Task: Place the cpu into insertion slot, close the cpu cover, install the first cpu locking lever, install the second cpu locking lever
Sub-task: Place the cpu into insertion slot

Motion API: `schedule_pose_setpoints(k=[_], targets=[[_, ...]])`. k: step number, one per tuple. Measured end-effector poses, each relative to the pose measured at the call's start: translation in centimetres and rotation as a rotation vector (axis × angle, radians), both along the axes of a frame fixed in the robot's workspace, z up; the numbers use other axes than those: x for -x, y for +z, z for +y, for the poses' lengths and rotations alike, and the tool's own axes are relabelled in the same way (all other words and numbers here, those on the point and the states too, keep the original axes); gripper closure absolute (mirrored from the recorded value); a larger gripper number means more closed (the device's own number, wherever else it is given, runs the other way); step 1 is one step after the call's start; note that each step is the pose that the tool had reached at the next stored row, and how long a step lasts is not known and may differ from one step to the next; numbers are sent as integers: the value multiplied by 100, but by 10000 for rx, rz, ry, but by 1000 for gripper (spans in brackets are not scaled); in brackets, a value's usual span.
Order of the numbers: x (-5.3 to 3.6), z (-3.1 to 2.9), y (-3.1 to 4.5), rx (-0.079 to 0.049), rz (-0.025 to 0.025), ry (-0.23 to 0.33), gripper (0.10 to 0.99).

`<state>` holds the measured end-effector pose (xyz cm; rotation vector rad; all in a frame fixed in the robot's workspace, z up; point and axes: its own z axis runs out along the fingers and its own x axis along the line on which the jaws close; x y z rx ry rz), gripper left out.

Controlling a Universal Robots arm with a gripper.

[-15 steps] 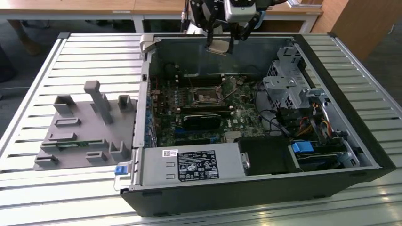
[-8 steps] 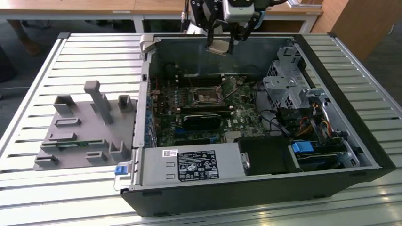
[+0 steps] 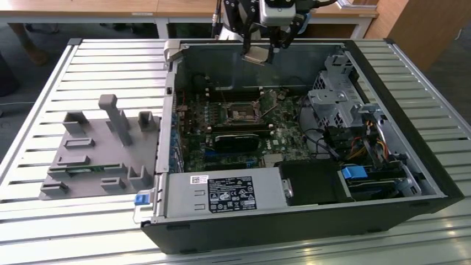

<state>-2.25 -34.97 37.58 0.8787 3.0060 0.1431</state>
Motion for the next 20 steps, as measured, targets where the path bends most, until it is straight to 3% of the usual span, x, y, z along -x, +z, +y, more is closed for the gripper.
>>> schedule_pose_setpoints(k=[20], targets=[[0, 0, -2, 1, 0, -951, 545]])
